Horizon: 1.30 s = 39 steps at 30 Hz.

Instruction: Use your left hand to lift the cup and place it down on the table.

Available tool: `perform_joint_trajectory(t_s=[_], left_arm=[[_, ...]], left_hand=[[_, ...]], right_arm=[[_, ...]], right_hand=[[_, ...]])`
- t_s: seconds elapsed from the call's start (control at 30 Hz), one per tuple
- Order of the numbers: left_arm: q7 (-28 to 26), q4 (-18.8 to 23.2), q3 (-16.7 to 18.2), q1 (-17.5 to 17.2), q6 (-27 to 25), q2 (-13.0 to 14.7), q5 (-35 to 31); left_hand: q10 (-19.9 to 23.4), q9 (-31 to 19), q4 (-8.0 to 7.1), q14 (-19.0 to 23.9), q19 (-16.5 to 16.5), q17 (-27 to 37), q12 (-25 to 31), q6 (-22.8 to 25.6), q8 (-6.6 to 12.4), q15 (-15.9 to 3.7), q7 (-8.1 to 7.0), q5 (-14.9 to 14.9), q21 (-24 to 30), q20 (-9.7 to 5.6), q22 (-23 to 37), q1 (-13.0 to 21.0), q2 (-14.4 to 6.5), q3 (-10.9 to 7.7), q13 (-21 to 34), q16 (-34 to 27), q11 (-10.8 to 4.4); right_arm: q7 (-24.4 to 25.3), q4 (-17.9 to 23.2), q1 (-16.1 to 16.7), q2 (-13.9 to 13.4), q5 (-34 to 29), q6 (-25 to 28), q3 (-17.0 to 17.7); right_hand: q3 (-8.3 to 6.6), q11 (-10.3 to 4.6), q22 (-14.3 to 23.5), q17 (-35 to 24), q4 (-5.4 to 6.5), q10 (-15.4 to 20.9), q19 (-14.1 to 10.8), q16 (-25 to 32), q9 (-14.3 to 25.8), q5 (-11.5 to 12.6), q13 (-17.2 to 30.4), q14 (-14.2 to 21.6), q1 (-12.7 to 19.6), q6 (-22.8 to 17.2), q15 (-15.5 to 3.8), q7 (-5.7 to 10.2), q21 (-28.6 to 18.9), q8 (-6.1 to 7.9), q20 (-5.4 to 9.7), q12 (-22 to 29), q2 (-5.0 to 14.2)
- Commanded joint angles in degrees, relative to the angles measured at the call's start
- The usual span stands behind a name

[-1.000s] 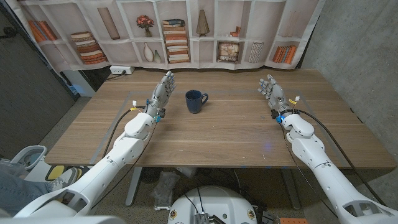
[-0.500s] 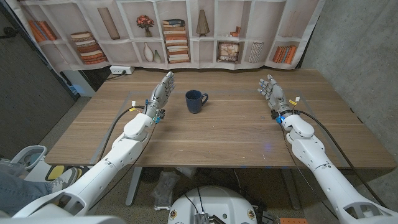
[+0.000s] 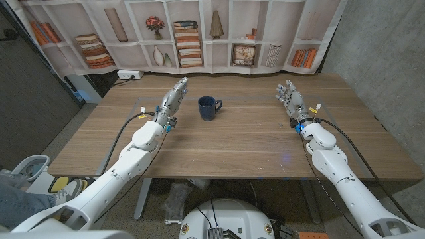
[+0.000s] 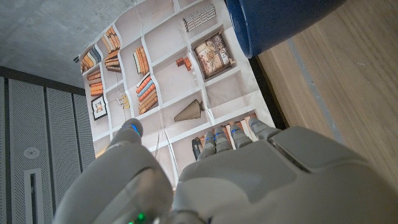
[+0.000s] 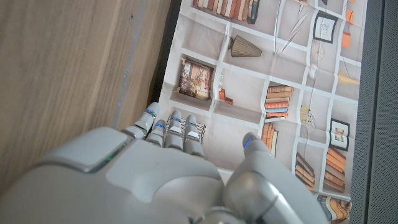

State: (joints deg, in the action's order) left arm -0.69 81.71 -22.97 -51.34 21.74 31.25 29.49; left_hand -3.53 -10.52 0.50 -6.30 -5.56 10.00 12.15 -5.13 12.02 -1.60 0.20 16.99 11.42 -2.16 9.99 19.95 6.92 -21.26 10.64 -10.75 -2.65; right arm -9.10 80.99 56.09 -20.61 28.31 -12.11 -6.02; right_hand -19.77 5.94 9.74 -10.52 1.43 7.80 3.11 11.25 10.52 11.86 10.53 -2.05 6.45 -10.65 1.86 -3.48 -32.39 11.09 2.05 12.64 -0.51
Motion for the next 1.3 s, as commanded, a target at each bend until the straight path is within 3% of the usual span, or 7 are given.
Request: perform_joint_trajectory(t_s=[0.03, 0.73, 1.3], left_arm=[[-1.9, 0.92, -0.3, -0.56, 0.54, 0.76, -2.63], [-6.31, 3.82, -0.78, -1.21, -1.35, 2.22, -7.4], [-7.1, 3.96, -1.47, -0.67, -1.64, 2.88, -9.89]], left_hand=[[-0.34, -0.31, 0.84, -0.23, -0.47, 0.29, -0.11, -0.78, -0.35, 0.55, -0.19, 0.42, -0.1, -2.58, 0.09, 1.52, 0.13, -0.15, 0.26, 0.06, 0.42], [-4.03, -0.55, 5.78, -3.12, -2.29, 0.43, -1.06, -4.39, -0.93, 1.12, -1.05, 0.67, -0.64, -2.04, 0.17, 8.64, 2.26, 0.24, 0.53, 0.59, 0.46], [-7.89, -0.63, 7.62, -5.84, -4.07, 0.59, -1.45, -7.67, -1.33, 1.86, -1.03, 0.71, -0.72, -1.53, 0.26, 10.62, 3.74, 2.48, 0.73, 0.64, 1.35]], right_arm=[[0.4, 0.64, 0.76, -0.3, 0.2, -0.22, 0.03], [0.08, -0.13, 0.46, -0.14, 0.5, -1.33, -0.1], [-0.46, -0.7, -0.3, 0.15, 1.1, -1.63, 0.19]], right_hand=[[-0.01, -0.08, 0.17, -0.27, -0.36, 0.59, -0.38, 0.29, 0.22, -0.05, 0.12, 0.38, 0.68, -0.43, 0.01, -0.18, 0.13, 0.37, 2.56, 0.16, 0.35], [0.14, -0.1, 0.19, -0.24, -0.84, 0.7, -0.55, 0.24, 0.24, -0.21, 0.13, 0.48, 1.08, -0.63, 0.06, 0.13, 0.68, 0.36, 2.43, 0.14, 0.5], [0.35, -0.23, 0.21, -0.28, -1.08, 0.72, -0.7, 0.25, 0.24, -0.34, 0.14, 0.59, 1.16, -0.8, 0.06, 0.17, 1.1, 0.36, 2.4, 0.09, 0.59]])
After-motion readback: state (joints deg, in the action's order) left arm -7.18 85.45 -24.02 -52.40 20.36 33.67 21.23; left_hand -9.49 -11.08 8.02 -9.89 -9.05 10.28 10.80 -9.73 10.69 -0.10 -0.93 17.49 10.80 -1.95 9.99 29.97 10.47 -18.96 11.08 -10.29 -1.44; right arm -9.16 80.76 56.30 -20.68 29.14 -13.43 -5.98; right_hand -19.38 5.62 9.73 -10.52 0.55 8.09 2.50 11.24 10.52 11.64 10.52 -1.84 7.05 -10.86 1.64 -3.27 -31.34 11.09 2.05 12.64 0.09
